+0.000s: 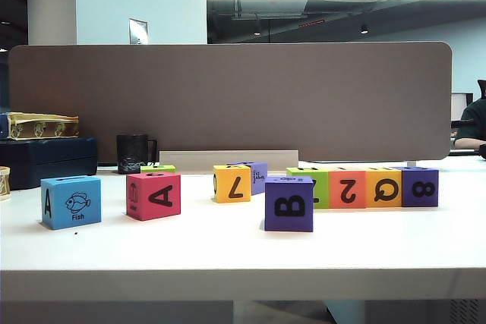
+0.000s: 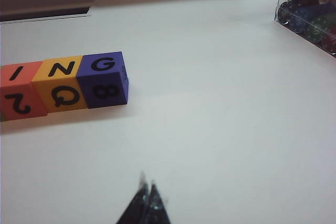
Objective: Select the appropriate blocks from the scattered letter blocks on the table and arrange them in a row to spell out "LEARNING".
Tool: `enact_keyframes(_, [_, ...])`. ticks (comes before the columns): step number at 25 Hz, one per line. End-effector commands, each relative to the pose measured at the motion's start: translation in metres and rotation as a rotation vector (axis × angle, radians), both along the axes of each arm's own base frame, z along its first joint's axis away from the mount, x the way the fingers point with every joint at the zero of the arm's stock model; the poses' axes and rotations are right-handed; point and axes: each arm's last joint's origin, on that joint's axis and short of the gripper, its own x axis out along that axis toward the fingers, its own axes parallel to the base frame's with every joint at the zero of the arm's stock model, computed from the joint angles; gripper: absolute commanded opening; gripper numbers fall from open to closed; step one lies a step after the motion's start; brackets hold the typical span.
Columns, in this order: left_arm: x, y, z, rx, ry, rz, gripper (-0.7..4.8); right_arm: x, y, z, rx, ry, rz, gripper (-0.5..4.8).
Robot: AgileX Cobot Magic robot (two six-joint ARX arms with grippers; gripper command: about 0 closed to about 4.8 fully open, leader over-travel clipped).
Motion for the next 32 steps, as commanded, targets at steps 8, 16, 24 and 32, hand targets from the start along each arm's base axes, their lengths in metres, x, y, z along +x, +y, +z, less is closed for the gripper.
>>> enact_keyframes(8, [0.0,0.0,-0.001,-0.031,0.009,0.006,0.21,0.0,0.001,0.001,0.015,-0.019,0.012,-0.01])
enact_keyframes(16, [0.0,-0.001,0.002,-0.117,-0.015,-0.02,0.16,0.0,0.002,0.001,0.029,-0.019,0.044,-0.01])
enact_keyframes(24, [0.0,-0.004,0.004,-0.133,-0.019,-0.103,-0.06,0.0,0.002,0.002,0.069,-0.028,0.063,-0.01])
enact_keyframes(32, [-0.006,-0.004,0.031,-0.192,-0.087,-0.117,-0.06,-0.001,0.006,0.019,0.253,-0.113,0.177,-0.02])
